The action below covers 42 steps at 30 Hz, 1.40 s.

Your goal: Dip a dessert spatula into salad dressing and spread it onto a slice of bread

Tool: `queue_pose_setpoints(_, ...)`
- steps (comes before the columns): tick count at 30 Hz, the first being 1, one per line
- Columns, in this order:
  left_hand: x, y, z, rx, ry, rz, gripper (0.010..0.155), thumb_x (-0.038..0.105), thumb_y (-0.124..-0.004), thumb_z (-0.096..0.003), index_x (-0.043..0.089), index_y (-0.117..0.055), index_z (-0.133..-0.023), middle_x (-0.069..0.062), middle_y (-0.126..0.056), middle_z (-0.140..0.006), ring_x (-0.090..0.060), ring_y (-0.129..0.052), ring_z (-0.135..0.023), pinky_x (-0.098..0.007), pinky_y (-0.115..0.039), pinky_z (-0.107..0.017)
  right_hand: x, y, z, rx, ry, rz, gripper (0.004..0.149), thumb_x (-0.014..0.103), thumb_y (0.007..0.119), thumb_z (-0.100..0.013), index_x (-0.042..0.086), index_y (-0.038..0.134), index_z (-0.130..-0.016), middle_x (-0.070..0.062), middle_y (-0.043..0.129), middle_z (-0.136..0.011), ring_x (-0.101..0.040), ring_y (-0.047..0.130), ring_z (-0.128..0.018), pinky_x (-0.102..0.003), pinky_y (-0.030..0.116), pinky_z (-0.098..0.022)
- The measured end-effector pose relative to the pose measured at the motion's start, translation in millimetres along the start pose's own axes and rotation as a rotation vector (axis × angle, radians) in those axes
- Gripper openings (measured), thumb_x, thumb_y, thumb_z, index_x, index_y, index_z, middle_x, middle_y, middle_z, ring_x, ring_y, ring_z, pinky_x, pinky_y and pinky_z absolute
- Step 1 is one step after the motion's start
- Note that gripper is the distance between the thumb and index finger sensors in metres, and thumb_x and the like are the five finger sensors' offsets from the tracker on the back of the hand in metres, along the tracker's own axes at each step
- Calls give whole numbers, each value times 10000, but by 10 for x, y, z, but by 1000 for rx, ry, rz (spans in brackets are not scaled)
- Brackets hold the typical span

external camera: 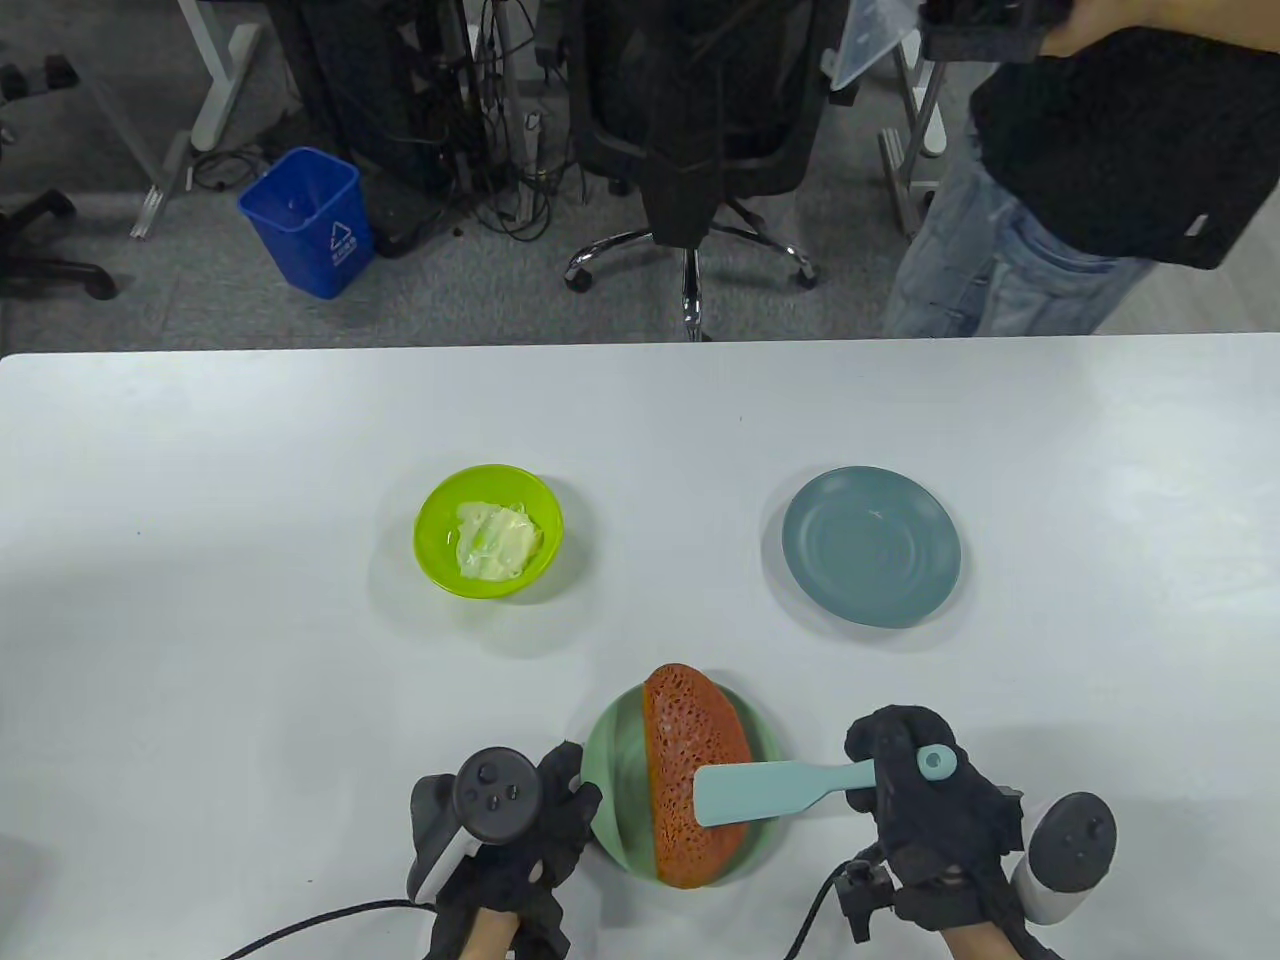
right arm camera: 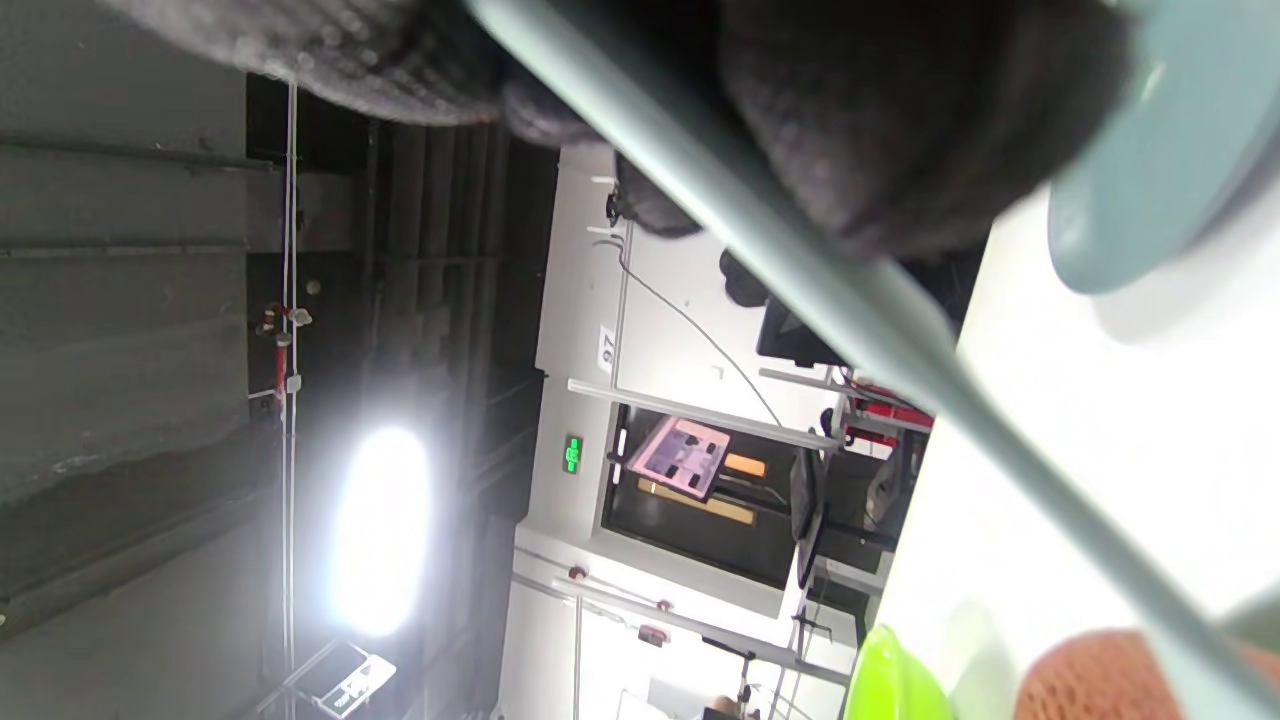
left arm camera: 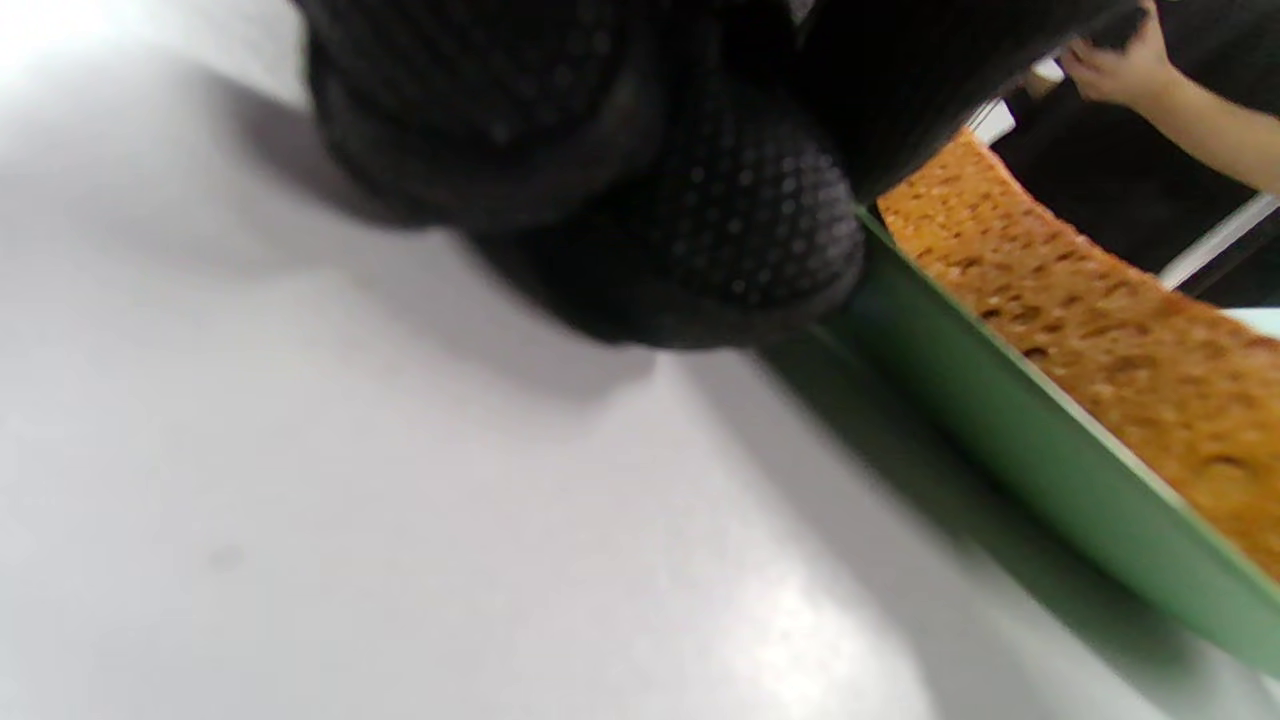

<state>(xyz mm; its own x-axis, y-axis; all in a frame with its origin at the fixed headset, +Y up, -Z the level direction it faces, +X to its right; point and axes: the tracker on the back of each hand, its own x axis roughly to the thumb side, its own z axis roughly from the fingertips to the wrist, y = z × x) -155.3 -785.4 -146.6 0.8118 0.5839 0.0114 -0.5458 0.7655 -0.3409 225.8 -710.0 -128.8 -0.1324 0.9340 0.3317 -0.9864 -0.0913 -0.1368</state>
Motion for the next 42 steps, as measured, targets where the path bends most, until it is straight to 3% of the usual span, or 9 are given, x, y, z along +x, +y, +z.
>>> queue_pose_setpoints(12, 3, -1, 3, -1, 1, 1, 569, 408, -784, -622, 58, -700, -1062, 56, -1016, -600, -72, -1096, -308, -241, -962, -245, 14, -264, -42, -88, -2, 10, 347, 375, 732, -598, 80, 742, -780, -176, 832, -695, -414, 923, -218, -375, 790, -74)
queue_pose_setpoints(23, -3, 0, 2, 0, 3, 1, 568, 412, -784, -622, 63, -701, -1062, 58, -1015, -602, -69, -1095, -309, -240, -962, -246, 54, -297, -15, -117, -48, -36, 342, 399, 746, -591, 100, 769, -756, -164, 861, -659, -385, 950, -188, -356, 814, -50)
queue_pose_setpoints(26, -2, -1, 2, -1, 4, 2, 571, 416, -784, -622, 64, -699, -1064, 61, -1014, -603, -68, -1095, -311, -239, -962, -246, 43, -252, -6, -113, -69, -70, 349, 424, 758, -583, 108, 796, -725, -160, 886, -622, -356, 977, -155, -339, 838, -23)
queue_pose_setpoints(33, -1, 0, -1, 0, 5, 0, 570, 417, -784, -622, 68, -698, -1064, 61, -1014, -603, -66, -1094, -311, -240, -961, -247, 11, 4, 48, 14, -16, -175, 358, 429, 782, -579, 103, 800, -726, -179, 885, -626, -361, 999, -174, -341, 870, -30)
queue_pose_setpoints(42, -2, 1, 0, 0, 4, 2, 569, 415, -784, -623, 67, -697, -1065, 60, -1014, -604, -68, -1095, -312, -241, -962, -248, -19, 265, 128, 95, 11, -101, 345, 397, 748, -582, 90, 788, -735, -192, 875, -636, -368, 1010, -189, -345, 890, -41)
